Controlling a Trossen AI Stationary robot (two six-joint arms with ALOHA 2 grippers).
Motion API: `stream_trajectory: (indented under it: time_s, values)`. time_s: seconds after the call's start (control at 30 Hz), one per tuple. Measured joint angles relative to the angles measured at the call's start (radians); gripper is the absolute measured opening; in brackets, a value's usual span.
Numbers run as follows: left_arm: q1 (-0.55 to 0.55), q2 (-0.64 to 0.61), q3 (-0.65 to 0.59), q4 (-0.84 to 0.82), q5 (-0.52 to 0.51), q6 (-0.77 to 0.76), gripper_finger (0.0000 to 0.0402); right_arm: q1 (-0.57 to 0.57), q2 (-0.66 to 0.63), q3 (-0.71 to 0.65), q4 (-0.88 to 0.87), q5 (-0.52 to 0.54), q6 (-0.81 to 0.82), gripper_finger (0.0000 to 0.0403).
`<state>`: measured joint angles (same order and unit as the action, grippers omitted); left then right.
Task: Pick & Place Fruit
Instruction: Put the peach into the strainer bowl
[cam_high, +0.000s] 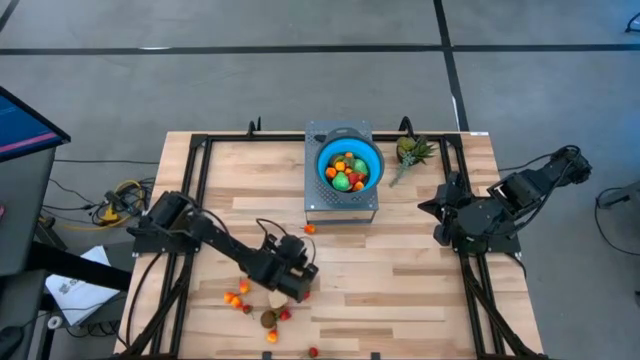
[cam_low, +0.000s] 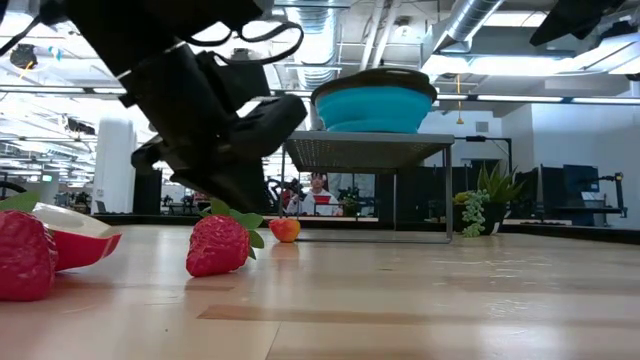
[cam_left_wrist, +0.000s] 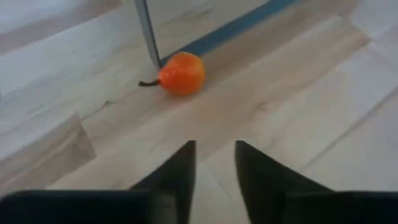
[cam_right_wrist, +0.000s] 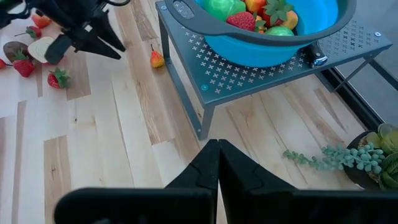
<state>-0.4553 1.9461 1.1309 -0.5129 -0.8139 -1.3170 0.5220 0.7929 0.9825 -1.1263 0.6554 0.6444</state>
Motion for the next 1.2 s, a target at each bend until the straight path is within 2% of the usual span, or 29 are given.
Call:
stream_trajectory:
  time_s: [0.3, 0.57, 0.67, 0.77, 0.9, 0.97, 1.07, 1.2]
  values:
    - [0.035, 0.0, 0.0, 0.003, 0.001, 0.0, 0.0281, 0.0, 0.0, 0.0, -0.03, 0.0, 0.001, 0.0]
    - [0.05, 0.0, 0.0, 0.027, 0.001, -0.005, 0.0386, 0.0, 0.0, 0.0, -0.033, 0.0, 0.001, 0.0]
    - [0.053, 0.0, 0.001, 0.046, 0.001, -0.064, 0.0396, 0.0, 0.0, 0.0, -0.033, 0.0, 0.001, 0.0]
    - [0.058, 0.0, -0.007, 0.059, 0.0, -0.205, 0.0383, 0.0, 0.0, 0.0, -0.034, 0.0, 0.001, 0.0]
    - [0.058, 0.0, -0.057, 0.08, 0.012, -0.261, 0.0369, 0.0, 0.0, 0.0, -0.034, 0.0, 0.002, 0.0]
    - [0.058, 0.0, -0.079, 0.109, 0.045, -0.275, 0.0366, 0.0, 0.0, 0.0, -0.034, 0.0, 0.002, 0.0]
    - [0.057, -0.002, -0.109, 0.158, 0.033, -0.269, 0.0365, 0.0, 0.0, 0.0, -0.034, 0.0, 0.002, 0.0]
    - [0.056, -0.002, -0.14, 0.24, -0.001, -0.157, 0.0365, 0.0, 0.0, 0.0, -0.034, 0.0, 0.001, 0.0]
